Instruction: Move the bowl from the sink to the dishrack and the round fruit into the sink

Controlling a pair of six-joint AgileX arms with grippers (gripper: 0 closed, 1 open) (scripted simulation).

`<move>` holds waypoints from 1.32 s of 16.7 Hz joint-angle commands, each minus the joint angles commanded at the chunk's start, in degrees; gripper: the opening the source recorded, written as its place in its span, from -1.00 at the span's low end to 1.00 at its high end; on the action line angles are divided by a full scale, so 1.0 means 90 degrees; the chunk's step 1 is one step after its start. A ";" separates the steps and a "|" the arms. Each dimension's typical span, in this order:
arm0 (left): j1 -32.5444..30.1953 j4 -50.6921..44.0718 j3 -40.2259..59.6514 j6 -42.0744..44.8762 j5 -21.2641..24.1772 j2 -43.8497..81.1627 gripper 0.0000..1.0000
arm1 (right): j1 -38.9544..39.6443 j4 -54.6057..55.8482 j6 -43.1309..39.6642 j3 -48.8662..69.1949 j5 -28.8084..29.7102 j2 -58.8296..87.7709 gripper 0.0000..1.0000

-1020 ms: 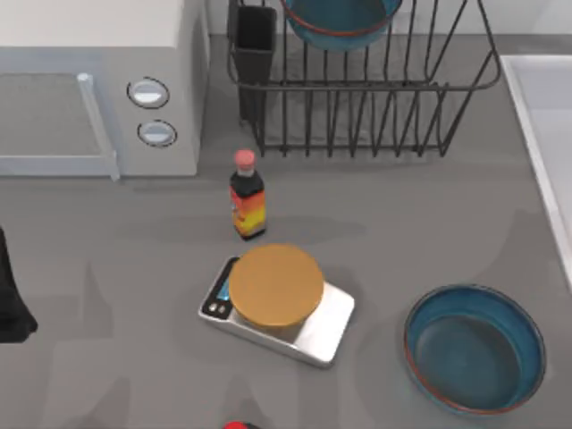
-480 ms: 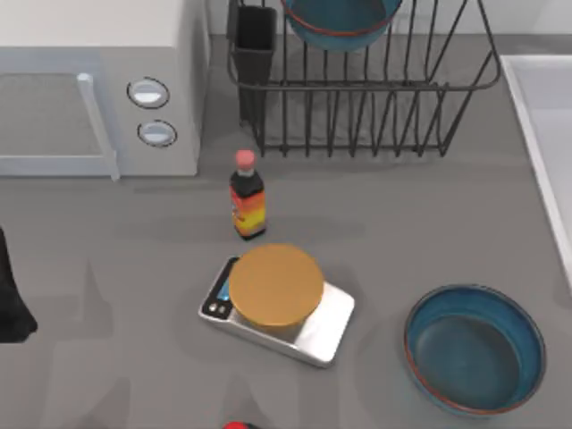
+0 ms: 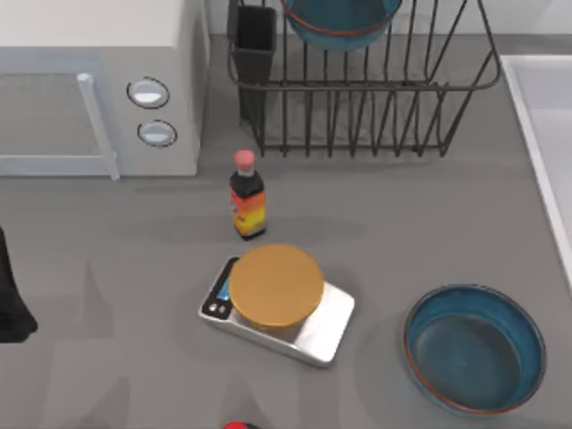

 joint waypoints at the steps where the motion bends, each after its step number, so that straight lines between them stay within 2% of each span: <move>1: 0.0000 0.0000 0.0000 0.0000 0.0000 0.0000 1.00 | 0.0000 0.0000 0.0000 0.0000 0.0000 0.0000 -1.00; 14: 0.0000 0.0000 0.0000 0.0000 0.0000 0.0000 1.00 | 0.0000 0.0000 0.0000 0.0000 0.0000 0.0000 0.96; 22: 0.0000 0.0000 0.0000 0.0000 0.0000 0.0000 1.00 | 0.0000 0.0000 0.0000 0.0000 0.0000 0.0000 1.00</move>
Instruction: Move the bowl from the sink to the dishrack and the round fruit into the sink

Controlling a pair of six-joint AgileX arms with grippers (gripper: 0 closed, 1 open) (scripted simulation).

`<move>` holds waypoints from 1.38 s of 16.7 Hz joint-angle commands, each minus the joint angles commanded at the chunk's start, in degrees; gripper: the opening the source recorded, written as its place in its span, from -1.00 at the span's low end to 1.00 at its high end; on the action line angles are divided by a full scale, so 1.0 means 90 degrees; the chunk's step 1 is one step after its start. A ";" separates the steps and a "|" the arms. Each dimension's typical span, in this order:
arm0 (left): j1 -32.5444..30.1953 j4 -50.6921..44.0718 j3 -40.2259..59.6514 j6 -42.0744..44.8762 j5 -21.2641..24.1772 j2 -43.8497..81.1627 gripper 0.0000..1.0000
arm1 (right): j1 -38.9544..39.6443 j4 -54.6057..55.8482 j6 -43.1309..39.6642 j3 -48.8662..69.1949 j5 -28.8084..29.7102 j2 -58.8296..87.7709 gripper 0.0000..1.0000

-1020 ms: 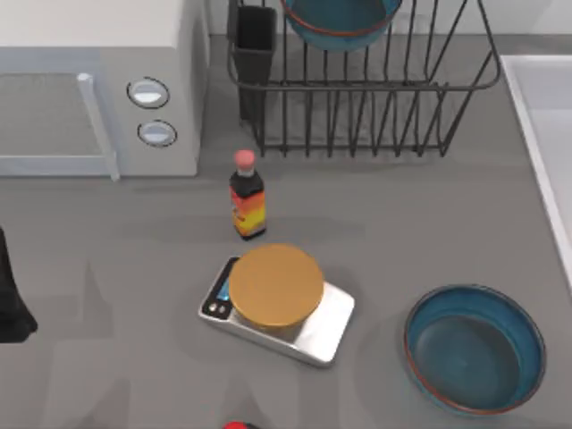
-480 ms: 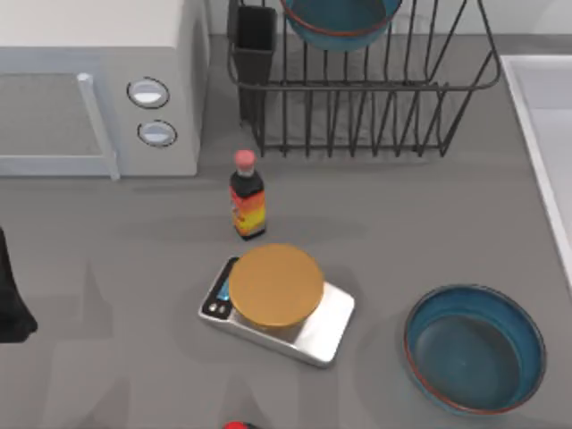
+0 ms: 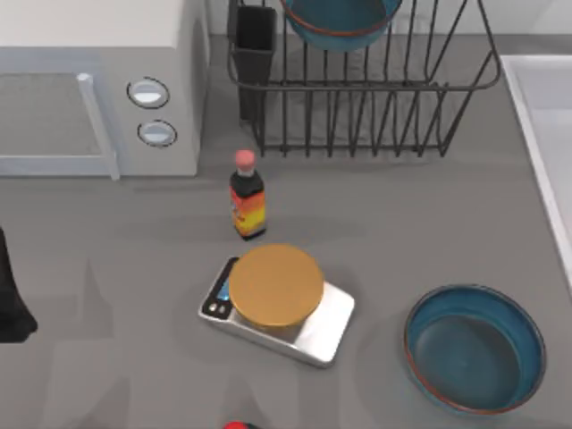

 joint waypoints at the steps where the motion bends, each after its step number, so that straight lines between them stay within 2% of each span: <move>1: 0.0000 0.0000 0.0000 0.0000 0.0000 0.0000 1.00 | 0.0001 -0.0001 0.0000 0.0005 0.0000 -0.0002 1.00; 5: 0.0000 0.0000 0.0000 0.0000 0.0000 0.0000 1.00 | 0.0111 -0.0292 0.0000 -0.0098 0.0102 -0.0315 1.00; 10: 0.0000 0.0000 0.0000 0.0000 0.0000 0.0000 1.00 | 0.0584 -0.1781 -0.0011 -0.0536 0.0543 -0.2092 1.00; 23: 0.0000 0.0000 0.0000 0.0000 0.0000 0.0000 1.00 | 0.2445 -0.8354 -0.0072 -0.2264 0.2278 -1.1070 1.00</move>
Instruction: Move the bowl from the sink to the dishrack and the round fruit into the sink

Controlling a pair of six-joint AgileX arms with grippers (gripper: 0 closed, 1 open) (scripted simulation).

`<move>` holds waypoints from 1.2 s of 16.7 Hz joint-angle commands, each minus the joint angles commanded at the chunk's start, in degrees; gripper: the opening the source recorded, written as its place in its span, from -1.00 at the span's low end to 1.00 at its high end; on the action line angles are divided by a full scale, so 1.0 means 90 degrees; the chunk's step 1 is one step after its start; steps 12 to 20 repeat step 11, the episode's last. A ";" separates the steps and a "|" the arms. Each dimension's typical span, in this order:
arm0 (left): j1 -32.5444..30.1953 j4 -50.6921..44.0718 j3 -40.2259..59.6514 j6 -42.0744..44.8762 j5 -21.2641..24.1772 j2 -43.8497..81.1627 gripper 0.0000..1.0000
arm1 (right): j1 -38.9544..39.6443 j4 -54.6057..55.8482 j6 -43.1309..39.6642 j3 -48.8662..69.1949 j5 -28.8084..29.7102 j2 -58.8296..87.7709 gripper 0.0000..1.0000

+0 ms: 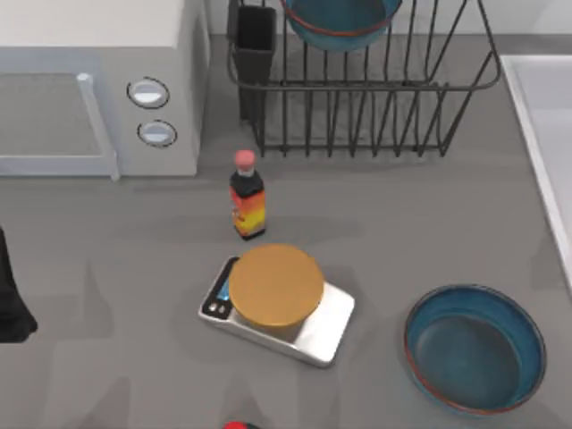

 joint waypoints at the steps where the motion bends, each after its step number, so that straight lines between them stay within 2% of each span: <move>1: 0.0000 0.0000 0.0000 0.0000 0.0000 0.0000 1.00 | 0.0151 -0.0471 -0.0005 -0.0140 0.0141 -0.0596 1.00; 5: 0.0000 0.0000 0.0000 0.0000 0.0000 0.0000 1.00 | 0.0667 -0.2022 -0.0019 -0.0620 0.0624 -0.2346 1.00; 8: 0.0000 0.0000 0.0000 0.0000 0.0000 0.0000 1.00 | 0.0889 -0.2617 -0.0020 -0.0825 0.0830 -0.2968 1.00; 20: 0.0000 0.0000 0.0000 0.0000 0.0000 0.0000 1.00 | 0.0916 -0.2686 -0.0020 -0.0851 0.0857 -0.3040 1.00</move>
